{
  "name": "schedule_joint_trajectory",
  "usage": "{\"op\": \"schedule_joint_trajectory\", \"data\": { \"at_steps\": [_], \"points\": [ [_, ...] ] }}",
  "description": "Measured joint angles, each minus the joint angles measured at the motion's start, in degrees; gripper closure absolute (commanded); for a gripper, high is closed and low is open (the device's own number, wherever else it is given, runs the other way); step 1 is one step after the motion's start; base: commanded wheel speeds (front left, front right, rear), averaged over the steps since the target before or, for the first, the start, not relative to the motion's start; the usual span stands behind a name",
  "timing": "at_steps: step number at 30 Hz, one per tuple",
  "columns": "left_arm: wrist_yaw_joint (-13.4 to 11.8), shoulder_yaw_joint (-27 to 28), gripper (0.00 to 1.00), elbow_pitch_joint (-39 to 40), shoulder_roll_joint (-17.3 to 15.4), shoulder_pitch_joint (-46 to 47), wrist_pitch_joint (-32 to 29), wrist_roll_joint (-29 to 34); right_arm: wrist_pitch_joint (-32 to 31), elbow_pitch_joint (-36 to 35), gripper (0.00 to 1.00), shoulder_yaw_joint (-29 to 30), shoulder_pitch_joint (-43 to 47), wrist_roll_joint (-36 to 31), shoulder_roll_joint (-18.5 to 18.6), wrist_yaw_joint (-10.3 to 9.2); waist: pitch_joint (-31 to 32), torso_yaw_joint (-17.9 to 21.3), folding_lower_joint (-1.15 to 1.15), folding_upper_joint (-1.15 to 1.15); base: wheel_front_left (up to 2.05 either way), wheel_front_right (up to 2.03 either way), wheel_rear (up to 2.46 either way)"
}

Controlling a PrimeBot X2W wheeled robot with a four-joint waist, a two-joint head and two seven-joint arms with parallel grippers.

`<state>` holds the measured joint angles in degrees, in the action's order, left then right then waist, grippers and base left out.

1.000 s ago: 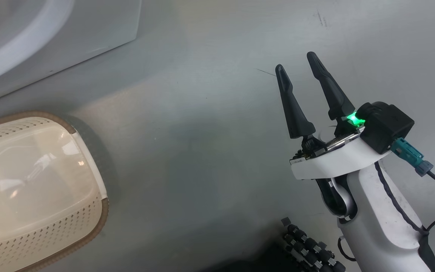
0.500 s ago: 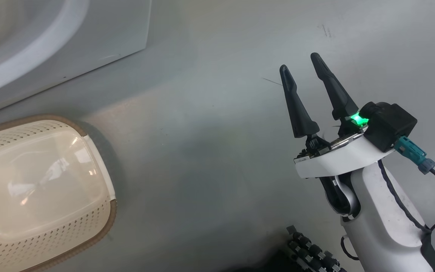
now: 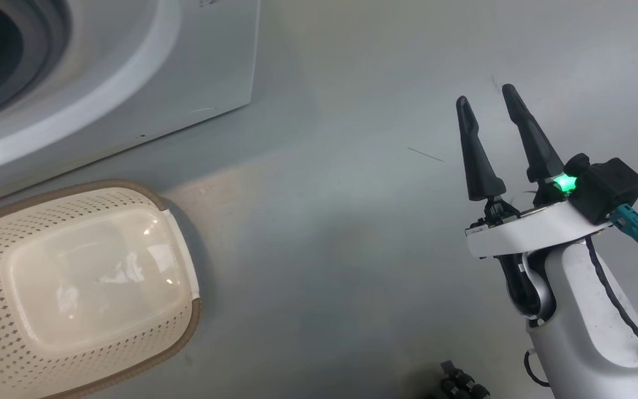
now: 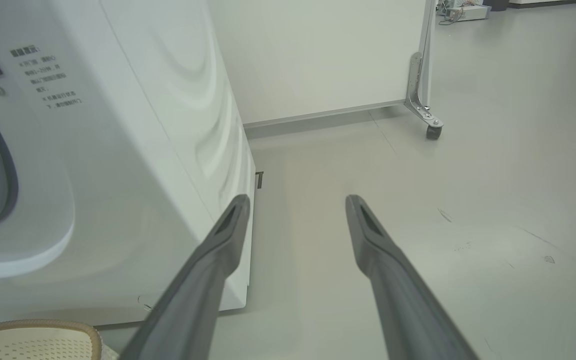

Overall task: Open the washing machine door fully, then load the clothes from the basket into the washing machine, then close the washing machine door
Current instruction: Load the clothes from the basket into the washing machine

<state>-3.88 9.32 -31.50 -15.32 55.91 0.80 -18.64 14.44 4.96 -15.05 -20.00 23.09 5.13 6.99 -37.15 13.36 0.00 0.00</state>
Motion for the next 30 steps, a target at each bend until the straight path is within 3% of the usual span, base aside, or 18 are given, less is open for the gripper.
{"op": "schedule_joint_trajectory", "data": {
  "at_steps": [9,15,26,30],
  "points": [
    [2.15,-0.43,0.0,-0.81,0.74,-8.01,7.99,0.13,0.0,0.47,0.0,0.54,1.1,-1.08,0.31,0.0,3.92,-2.9,0.0,0.0,0.0,0.0,0.0],
    [3.15,-1.6,0.0,-1.0,4.14,-15.07,13.22,0.48,0.0,1.1,0.0,1.13,3.31,-1.46,0.34,0.0,7.09,-4.44,0.0,0.0,0.0,0.0,0.0],
    [2.55,-5.01,0.0,4.53,12.39,-31.71,13.94,3.16,0.0,2.54,0.0,2.48,8.28,-2.74,1.1,0.0,14.41,-7.54,0.0,0.0,0.0,0.0,0.0],
    [2.48,-6.54,0.0,6.9,13.46,-36.84,13.93,4.17,0.0,2.96,0.0,2.94,10.38,-3.1,1.55,0.0,17.42,-8.79,0.0,0.0,0.0,0.0,0.0]
  ]
}}
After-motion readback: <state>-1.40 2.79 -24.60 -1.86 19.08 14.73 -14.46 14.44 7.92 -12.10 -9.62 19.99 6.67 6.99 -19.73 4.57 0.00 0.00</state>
